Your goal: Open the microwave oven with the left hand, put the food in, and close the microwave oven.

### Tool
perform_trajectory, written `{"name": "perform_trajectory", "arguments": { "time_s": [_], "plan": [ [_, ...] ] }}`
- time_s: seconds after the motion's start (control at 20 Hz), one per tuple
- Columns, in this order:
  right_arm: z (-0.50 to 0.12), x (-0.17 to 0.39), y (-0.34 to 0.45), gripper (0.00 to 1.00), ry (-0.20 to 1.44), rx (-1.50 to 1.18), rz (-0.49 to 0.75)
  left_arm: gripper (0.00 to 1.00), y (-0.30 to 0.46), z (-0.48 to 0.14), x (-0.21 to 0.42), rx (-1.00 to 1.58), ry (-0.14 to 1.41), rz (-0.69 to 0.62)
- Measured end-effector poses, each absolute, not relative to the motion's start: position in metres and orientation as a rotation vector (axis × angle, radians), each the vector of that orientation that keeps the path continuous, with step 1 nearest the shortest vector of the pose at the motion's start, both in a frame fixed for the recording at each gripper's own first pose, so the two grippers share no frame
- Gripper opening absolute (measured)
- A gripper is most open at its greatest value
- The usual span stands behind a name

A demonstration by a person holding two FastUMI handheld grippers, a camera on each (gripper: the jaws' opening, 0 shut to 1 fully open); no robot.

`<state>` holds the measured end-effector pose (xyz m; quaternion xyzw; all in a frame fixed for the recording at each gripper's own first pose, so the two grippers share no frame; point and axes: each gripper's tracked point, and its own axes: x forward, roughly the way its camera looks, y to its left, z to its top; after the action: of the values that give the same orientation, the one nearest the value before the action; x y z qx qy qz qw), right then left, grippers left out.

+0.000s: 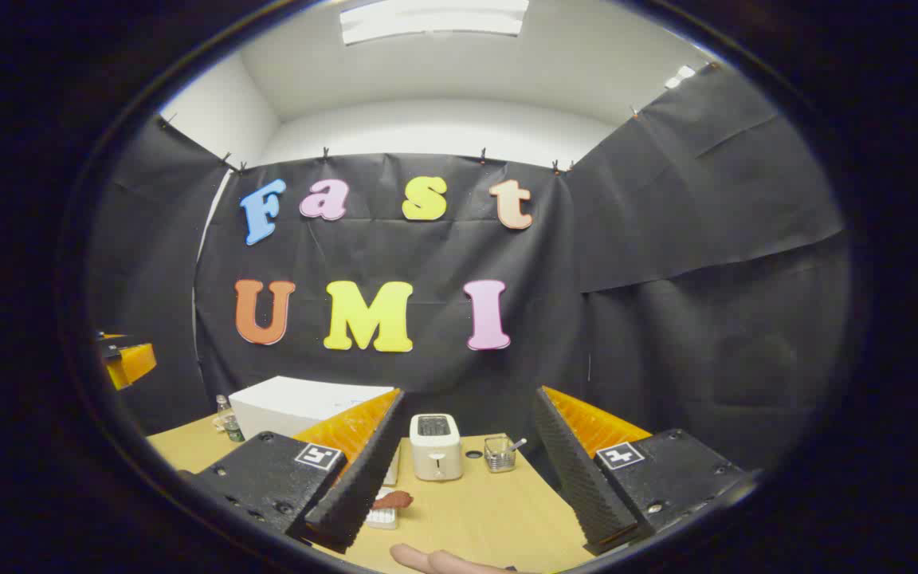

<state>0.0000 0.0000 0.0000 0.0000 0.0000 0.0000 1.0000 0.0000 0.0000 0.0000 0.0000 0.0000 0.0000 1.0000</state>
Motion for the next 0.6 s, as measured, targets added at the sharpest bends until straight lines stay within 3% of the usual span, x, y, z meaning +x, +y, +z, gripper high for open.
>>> {"name": "perform_trajectory", "arguments": {
  "time_s": [0.6],
  "plan": [
    [-0.007,0.003,-0.012,1.00,0.002,0.007,-0.003,0.93,-0.003,-0.015,0.001,0.000,0.040,-0.005]
  ]
}}
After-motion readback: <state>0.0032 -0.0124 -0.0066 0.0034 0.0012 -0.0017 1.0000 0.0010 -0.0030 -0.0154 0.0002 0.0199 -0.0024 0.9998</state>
